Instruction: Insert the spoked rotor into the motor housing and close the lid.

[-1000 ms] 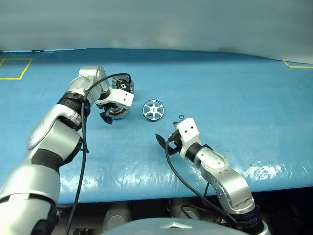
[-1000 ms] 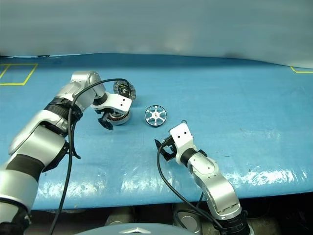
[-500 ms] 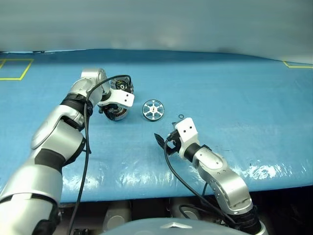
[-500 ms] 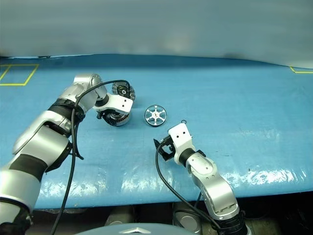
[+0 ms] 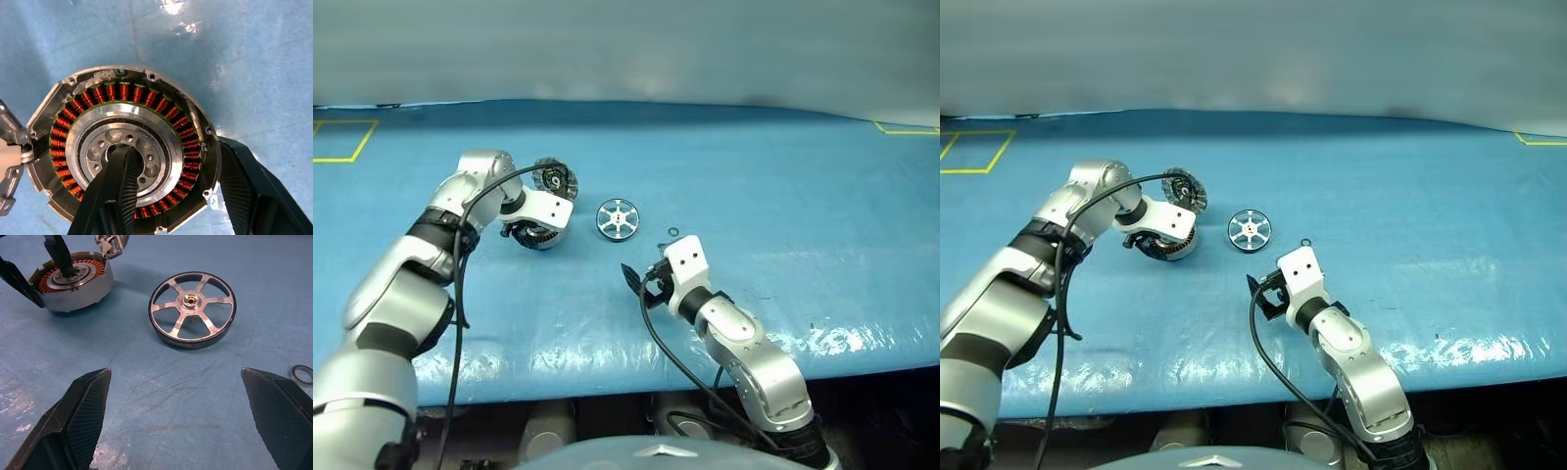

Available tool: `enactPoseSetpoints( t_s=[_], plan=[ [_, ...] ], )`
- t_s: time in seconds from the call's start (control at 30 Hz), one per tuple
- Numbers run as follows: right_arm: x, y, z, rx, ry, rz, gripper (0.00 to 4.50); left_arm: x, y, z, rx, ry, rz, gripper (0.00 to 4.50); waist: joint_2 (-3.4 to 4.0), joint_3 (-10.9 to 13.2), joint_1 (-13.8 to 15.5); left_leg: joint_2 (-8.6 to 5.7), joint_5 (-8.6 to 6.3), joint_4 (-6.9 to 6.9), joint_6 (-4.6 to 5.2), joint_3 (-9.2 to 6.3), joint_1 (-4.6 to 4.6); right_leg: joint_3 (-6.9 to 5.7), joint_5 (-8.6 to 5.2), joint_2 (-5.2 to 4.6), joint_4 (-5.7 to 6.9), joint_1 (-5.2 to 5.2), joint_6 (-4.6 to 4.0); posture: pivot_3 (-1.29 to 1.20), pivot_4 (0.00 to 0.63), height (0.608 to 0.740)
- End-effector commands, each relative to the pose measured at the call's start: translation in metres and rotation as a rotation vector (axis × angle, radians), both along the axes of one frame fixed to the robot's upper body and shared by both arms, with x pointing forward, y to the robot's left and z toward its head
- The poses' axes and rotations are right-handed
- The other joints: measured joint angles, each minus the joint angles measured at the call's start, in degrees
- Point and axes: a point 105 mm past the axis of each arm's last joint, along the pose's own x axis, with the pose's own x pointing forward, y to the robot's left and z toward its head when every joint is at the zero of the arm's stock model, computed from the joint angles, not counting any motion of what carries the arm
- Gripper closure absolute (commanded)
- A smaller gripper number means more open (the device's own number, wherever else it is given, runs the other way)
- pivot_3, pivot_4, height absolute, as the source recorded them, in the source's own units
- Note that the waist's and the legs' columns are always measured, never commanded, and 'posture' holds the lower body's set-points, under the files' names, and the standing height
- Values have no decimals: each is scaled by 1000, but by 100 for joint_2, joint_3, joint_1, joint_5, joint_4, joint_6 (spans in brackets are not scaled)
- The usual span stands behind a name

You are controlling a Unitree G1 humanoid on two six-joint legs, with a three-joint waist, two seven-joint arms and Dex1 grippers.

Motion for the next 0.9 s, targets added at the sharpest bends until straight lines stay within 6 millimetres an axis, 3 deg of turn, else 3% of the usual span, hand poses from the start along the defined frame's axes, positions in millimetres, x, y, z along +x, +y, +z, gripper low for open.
enactPoseSetpoints(
  t_s=[0.03,0.5,0.9],
  plan=[
    [1,3,11,22,-51,4,0,-9,-3,13,-56,-44,-9,2440,0,0,-5,0,0,0,0,0,0,1,0,0,1,0,0,0,150,740],
    [-1,9,3,37,-29,24,0,-69,-29,10,-203,41,-52,2440,1,0,19,1,0,7,0,0,0,-1,0,1,4,1,1,0,150,740],
    [0,8,0,29,-24,28,0,-79,-46,6,-247,83,-63,2440,1,1,26,2,0,12,0,1,1,-1,-5,3,5,2,9,0,150,740]
  ],
)
